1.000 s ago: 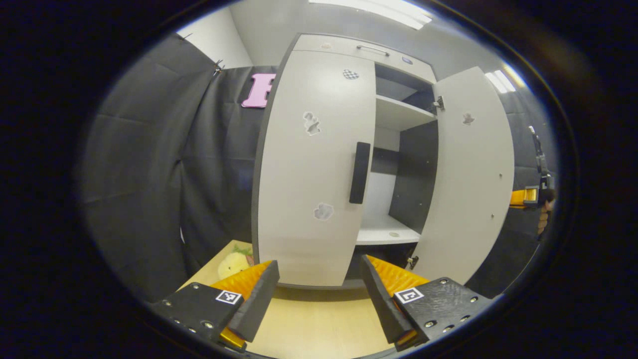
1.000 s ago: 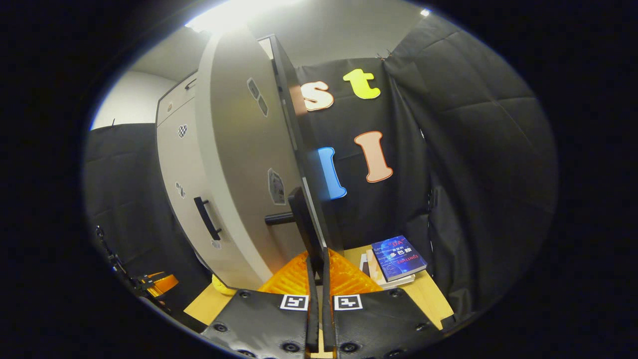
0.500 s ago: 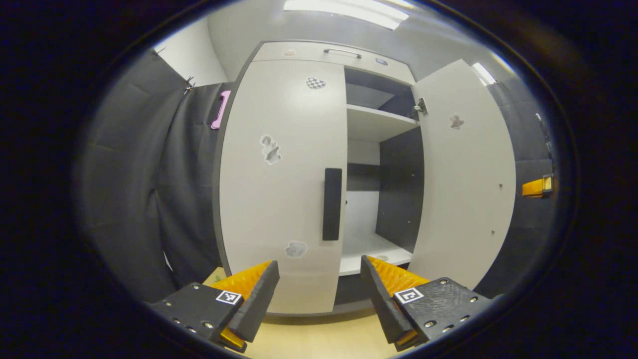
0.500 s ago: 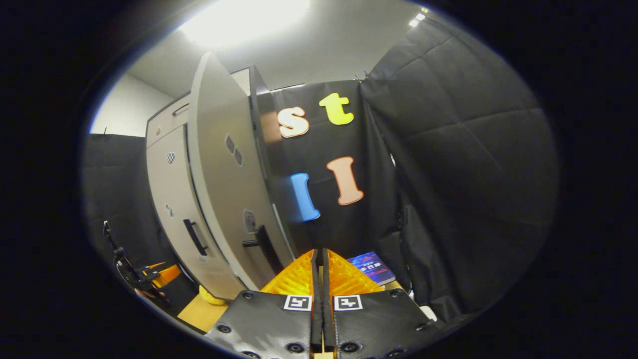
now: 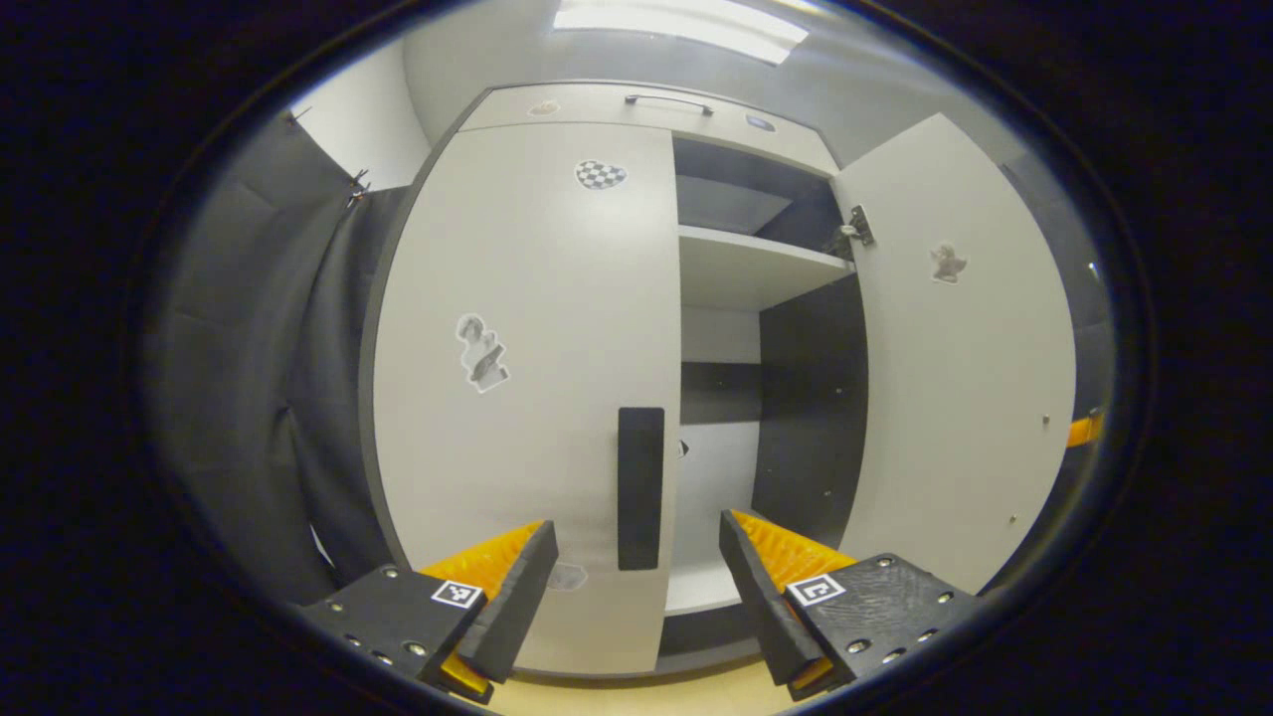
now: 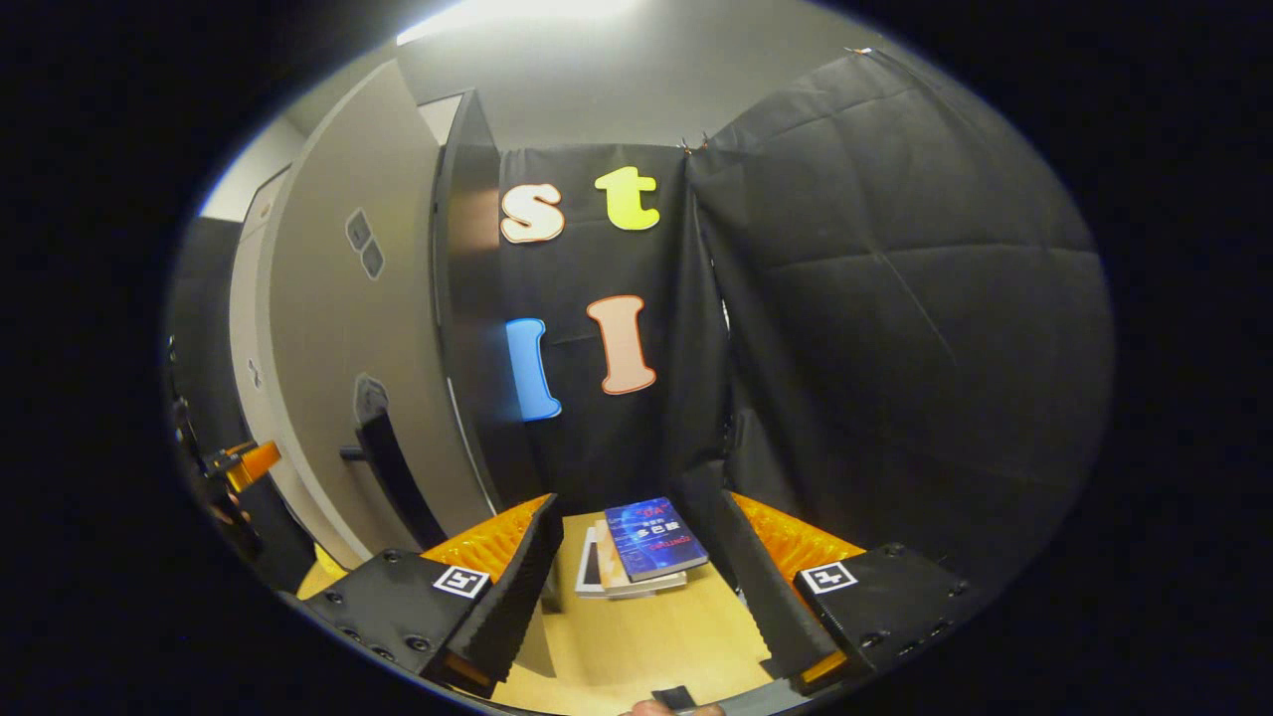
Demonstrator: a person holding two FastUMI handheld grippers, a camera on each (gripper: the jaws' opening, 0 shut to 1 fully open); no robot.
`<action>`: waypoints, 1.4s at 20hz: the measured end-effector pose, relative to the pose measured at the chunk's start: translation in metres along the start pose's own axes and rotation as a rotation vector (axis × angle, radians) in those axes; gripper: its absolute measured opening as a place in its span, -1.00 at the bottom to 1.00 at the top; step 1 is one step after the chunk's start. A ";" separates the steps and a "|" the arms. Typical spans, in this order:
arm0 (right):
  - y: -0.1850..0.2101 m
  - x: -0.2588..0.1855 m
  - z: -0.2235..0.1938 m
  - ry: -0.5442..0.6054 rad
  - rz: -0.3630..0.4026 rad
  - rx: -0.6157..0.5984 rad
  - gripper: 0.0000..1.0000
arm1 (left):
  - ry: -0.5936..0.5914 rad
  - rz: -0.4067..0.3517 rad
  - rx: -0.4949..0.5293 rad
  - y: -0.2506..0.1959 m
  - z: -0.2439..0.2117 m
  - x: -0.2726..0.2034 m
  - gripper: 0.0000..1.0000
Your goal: Open the right door of the double-door shoe cabinet with the right hand, and open the left door with the left hand.
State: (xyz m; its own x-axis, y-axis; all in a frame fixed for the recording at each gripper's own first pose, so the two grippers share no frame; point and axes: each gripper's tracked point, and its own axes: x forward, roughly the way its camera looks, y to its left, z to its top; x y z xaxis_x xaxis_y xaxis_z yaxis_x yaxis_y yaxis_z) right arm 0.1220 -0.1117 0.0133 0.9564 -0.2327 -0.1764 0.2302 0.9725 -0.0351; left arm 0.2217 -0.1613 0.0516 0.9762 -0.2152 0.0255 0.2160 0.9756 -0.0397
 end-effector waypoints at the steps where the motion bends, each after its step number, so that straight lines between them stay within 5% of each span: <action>1: 0.004 0.003 -0.001 -0.003 0.003 -0.016 0.83 | 0.002 0.011 -0.002 0.001 0.002 0.008 0.87; 2: 0.007 0.007 -0.002 0.000 0.018 -0.020 0.96 | 0.011 0.022 0.000 0.002 0.003 0.016 0.89; 3: 0.009 0.013 -0.004 0.004 0.027 -0.020 0.84 | 0.018 0.033 0.005 0.002 0.003 0.023 0.87; 10: -0.009 0.048 0.004 -0.038 0.036 0.039 0.96 | 0.026 0.106 0.076 -0.002 0.010 0.066 0.84; 13: -0.029 0.066 0.000 -0.029 0.016 -0.011 0.96 | 0.017 0.110 0.067 -0.004 0.015 0.076 0.36; 14: -0.037 0.070 0.002 -0.033 0.007 -0.015 0.96 | 0.023 0.114 0.055 -0.006 0.013 0.079 0.49; 15: -0.041 0.075 0.005 -0.036 0.003 -0.007 0.96 | 0.029 0.127 0.041 -0.004 0.010 0.079 0.12; 17: -0.051 0.084 0.008 -0.041 -0.008 0.009 0.96 | 0.015 0.159 0.006 0.002 0.009 0.078 -0.19; 18: -0.056 0.089 0.007 -0.036 -0.010 -0.003 0.96 | 0.005 0.178 -0.014 0.005 0.011 0.077 -0.10; 20: -0.062 0.098 0.003 -0.027 -0.013 -0.045 0.96 | 0.007 0.181 -0.019 0.005 0.010 0.075 -0.37; 23: -0.060 0.112 0.003 -0.017 0.018 -0.026 0.96 | 0.016 0.209 0.032 0.005 0.007 0.076 -0.43; 28: -0.055 0.129 0.007 -0.018 0.077 0.019 0.95 | 0.010 0.202 0.021 0.004 0.005 0.076 -0.83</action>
State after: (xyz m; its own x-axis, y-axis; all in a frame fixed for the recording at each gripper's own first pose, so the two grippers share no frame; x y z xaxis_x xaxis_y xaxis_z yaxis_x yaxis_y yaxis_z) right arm 0.2336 -0.1955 -0.0003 0.9745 -0.1574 -0.1598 0.1589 0.9873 -0.0030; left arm 0.2967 -0.1736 0.0586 0.9998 -0.0157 0.0088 0.0159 0.9996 -0.0220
